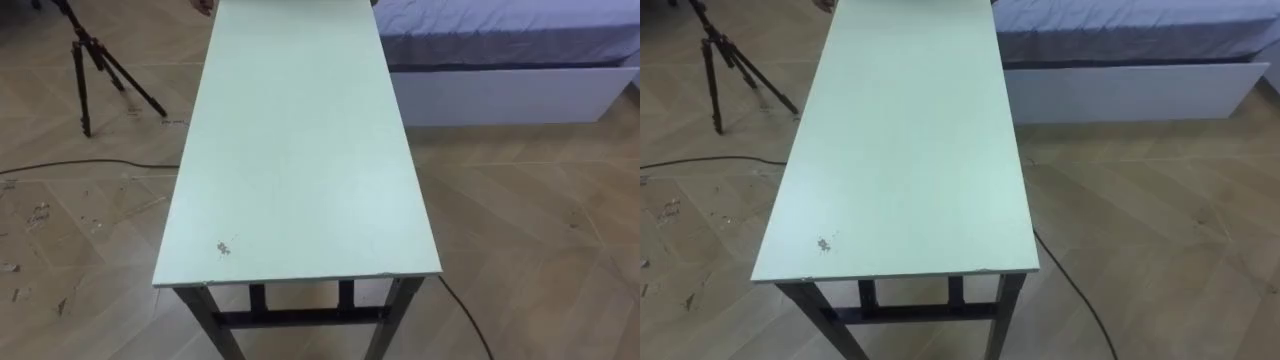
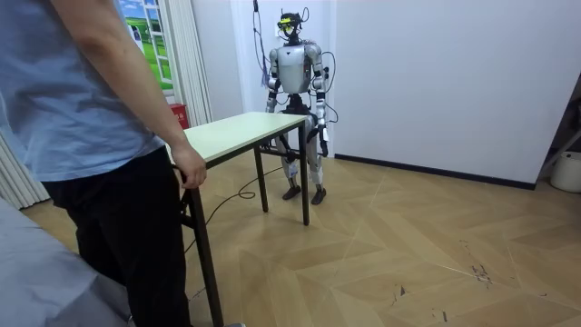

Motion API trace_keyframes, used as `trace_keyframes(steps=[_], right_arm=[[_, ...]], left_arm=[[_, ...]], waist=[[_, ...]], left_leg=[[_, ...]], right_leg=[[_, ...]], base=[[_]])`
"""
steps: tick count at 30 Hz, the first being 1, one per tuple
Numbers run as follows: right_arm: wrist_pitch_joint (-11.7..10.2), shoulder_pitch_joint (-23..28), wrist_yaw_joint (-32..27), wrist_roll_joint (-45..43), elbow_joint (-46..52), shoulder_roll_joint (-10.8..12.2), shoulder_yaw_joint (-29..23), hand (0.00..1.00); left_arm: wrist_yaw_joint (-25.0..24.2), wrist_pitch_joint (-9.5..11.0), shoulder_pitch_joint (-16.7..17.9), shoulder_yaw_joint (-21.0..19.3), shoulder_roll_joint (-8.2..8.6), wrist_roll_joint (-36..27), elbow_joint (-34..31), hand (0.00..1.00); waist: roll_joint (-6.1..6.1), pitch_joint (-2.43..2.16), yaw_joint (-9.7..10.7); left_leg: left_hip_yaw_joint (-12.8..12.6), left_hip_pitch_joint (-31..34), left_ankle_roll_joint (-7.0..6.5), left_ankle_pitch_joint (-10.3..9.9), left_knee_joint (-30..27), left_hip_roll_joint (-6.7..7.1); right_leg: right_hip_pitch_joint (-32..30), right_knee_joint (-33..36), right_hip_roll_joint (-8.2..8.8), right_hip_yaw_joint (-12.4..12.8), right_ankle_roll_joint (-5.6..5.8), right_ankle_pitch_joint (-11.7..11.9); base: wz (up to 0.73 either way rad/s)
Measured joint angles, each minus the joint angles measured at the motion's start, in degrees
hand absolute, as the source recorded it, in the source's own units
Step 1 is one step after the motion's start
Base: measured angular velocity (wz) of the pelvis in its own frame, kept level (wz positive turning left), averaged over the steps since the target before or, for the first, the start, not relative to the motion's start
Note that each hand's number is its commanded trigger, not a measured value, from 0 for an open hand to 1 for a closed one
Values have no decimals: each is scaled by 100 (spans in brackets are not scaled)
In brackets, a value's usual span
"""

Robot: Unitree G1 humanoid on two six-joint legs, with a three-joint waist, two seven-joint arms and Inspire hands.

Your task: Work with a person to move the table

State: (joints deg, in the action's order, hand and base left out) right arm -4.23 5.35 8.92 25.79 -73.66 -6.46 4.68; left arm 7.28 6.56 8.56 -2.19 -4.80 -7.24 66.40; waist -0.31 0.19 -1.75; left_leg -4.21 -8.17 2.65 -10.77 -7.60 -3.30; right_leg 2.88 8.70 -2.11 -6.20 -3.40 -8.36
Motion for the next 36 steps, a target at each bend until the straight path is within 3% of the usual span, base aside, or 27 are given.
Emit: trace_keyframes(steps=[10, 13, 21, 26, 32, 36], right_arm=[[6, 39, 4, 100, -3, 42, -144, 0], [7, 32, 40, 105, 0, 41, -160, 0], [12, 12, 278, 426, 32, 5, -170, 0], [58, 48, 599, 876, 536, -25, -214, 0], [62, 180, 1070, 1790, 1399, -18, -220, 0], [76, 380, 1319, 2194, 1874, 10, -199, 0]], left_arm=[[106, 1, 2, -2, 12, -17, -7, 0], [72, 0, 1, -3, 10, -290, -5, 0], [-789, -66, 33, 7, -5, -2017, 12, 0], [-1367, -103, 23, 14, -17, -2540, -47, 0], [-1966, -179, 59, 99, -24, -3747, -663, 0], [-2290, -179, 251, 246, -30, -4351, -1319, 0]], waist=[[-44, -2, 4], [-61, -10, 4], [-18, -1, -20], [24, 1, -22], [74, 14, -8], [107, -27, -21]], left_leg=[[-44, -14, -1, -1, 1, 0], [-40, -13, -1, -1, 0, -1], [-50, 48, -12, -8, -12, -5], [-56, 100, -12, -8, -20, -7], [-59, 178, -24, -17, -102, -1], [-53, 303, -24, -16, -117, -4]], right_leg=[[-1, -8, 5, 17, 2, -2], [7, -9, 2, 10, 2, -2], [-2, -9, 21, -35, 2, -2], [-96, 10, 11, -57, -1, 3], [-105, -5, 18, -168, 1, -2], [-232, 17, 23, -183, -3, -1]], base=[[0], [0], [1], [1], [9], [1]])
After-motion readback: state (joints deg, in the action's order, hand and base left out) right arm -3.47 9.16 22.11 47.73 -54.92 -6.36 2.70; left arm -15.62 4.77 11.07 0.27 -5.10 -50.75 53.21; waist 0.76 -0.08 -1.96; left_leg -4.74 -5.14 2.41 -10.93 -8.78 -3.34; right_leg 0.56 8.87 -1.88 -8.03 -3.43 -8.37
